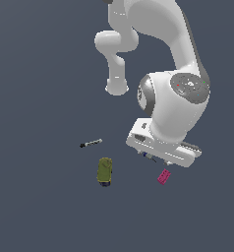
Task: Pick up a designated object from a clutter of objects.
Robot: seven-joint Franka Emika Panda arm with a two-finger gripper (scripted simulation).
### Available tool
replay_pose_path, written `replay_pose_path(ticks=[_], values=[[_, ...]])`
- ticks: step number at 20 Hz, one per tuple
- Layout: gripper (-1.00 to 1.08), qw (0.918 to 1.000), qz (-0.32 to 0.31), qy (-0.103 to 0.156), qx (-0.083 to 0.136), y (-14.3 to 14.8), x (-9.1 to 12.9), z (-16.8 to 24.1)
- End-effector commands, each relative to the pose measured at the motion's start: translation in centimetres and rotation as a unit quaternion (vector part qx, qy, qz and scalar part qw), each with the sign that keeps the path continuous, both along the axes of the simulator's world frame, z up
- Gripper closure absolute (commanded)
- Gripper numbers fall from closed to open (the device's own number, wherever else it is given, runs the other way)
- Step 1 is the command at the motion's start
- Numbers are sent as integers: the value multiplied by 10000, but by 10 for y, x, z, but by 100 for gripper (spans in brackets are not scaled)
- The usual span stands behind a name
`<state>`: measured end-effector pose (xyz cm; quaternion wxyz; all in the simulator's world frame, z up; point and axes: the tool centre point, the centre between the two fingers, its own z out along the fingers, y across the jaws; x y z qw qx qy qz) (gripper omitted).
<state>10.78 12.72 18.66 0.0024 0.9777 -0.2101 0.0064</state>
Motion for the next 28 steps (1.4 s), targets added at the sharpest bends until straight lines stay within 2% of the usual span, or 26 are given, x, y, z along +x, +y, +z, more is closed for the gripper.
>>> replay_pose_path(ticks=[1,15,28], values=[[-92,9997,-242,5,8,13,5,-18],[-92,9910,-1338,42,40,73,16,-104],[-92,9878,-1559,56,43,85,15,-125]])
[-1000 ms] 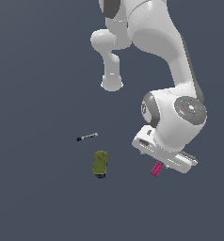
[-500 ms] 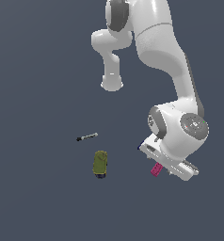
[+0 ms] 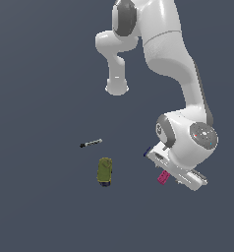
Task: Pick up a designated object from a clutter of objects.
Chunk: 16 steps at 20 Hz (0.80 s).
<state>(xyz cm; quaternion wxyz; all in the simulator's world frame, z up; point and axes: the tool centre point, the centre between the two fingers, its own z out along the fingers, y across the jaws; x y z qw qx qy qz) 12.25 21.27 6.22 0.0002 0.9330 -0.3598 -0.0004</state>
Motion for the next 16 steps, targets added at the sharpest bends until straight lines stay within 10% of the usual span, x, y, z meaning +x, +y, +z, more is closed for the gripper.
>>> replay_pose_path(ticks=[1,16], values=[[-92,10000,-1,0,0,0,0,-3],[-92,10000,-18,-4,0,1,0,-50]])
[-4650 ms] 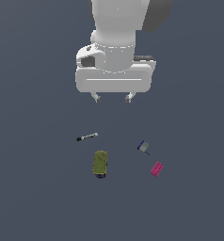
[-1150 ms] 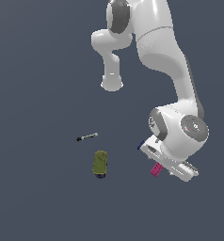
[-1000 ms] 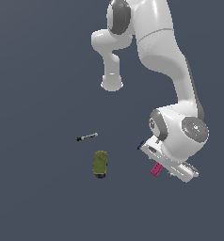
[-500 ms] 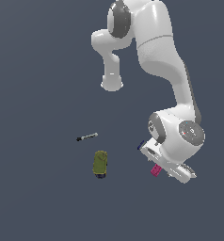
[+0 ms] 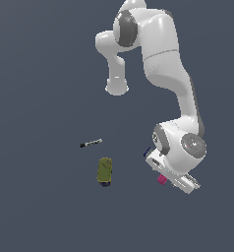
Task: Pick up a designated object from a clutter of objects.
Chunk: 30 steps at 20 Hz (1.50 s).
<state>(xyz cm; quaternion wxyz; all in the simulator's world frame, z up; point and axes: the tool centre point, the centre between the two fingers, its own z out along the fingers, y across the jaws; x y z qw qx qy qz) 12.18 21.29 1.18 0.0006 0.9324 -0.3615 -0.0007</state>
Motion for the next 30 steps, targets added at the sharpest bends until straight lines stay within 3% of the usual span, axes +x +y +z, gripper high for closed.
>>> replay_pose_path(ticks=[1,18,30], values=[[108,10000,0,-8,3,0,1,0],[108,10000,-2,-7,3,-5,-3,6],[108,10000,-2,-7,3,-45,-28,45]])
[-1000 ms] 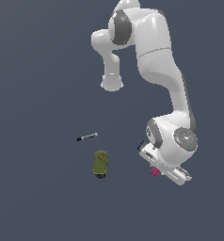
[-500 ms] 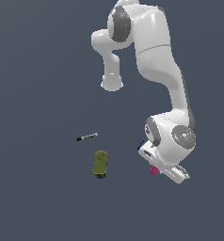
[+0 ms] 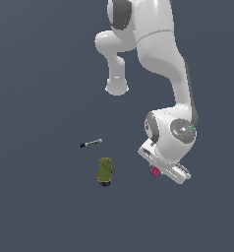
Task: Pick up a designated object from a clutter of objects.
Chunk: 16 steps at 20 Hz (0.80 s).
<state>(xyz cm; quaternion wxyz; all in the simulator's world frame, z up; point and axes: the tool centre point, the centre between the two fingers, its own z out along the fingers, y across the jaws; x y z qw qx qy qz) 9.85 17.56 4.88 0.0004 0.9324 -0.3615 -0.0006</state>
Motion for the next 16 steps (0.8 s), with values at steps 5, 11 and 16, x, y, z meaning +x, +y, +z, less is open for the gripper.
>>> replay_pose_path(ticks=[5,11,16], values=[[108,10000,-3,-6,1,-37,-23,37],[108,10000,-5,-6,2,-77,-48,77],[108,10000,-6,-6,8,-111,-69,112]])
